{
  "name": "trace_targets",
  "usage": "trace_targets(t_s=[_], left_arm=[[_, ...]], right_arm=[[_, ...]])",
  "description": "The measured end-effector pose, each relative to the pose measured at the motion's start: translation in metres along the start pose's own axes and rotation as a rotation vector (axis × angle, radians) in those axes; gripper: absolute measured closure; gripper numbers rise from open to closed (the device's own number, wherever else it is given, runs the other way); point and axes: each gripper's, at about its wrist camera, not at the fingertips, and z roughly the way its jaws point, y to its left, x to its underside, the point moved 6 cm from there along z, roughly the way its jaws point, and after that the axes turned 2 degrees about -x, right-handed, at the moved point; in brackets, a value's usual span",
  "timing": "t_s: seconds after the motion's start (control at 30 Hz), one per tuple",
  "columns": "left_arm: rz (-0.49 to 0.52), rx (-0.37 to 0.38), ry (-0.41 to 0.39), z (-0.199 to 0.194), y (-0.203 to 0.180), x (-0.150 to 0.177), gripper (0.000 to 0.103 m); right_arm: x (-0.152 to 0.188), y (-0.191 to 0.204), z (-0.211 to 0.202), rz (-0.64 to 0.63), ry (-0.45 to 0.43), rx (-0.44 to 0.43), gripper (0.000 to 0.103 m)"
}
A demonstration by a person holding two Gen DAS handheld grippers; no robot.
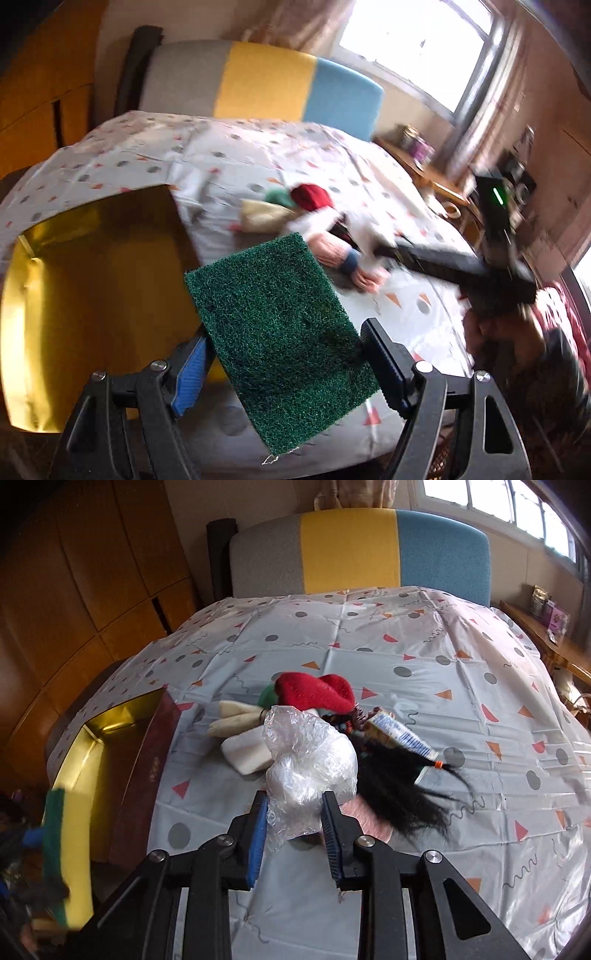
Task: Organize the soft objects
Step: 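Carry the green sponge into the tin box with the left tool while the right tool grasps the plastic bag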
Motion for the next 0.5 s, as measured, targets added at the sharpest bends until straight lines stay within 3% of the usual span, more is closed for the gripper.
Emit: trace_targets(t_s=[0.1,0.27,0.37,0.5], left_arm=[[-0.079,-0.074,-0.023,-0.009,0.046,-0.013,0.024],[-0.213,-0.195,0.011,0.000,0.127,-0.027,0.024],[-0.254,-0.244,0.030,0.013,0.159,-0.034,0.024],[-0.269,-0.253,0.065,0.046,0.174,-0.047,0.024]], right_arm=[[0.026,0.015,0.003,-0.054,0.044,-0.020,0.074],[0.055,0.026,0.026,-0.102,0.119,-0.034,0.074],[0.060,0.027,0.034,-0.125,0.137,-0.022,0.074],[0.062,0.023,0.036,-0.124,0.137,-0.015,0.074]])
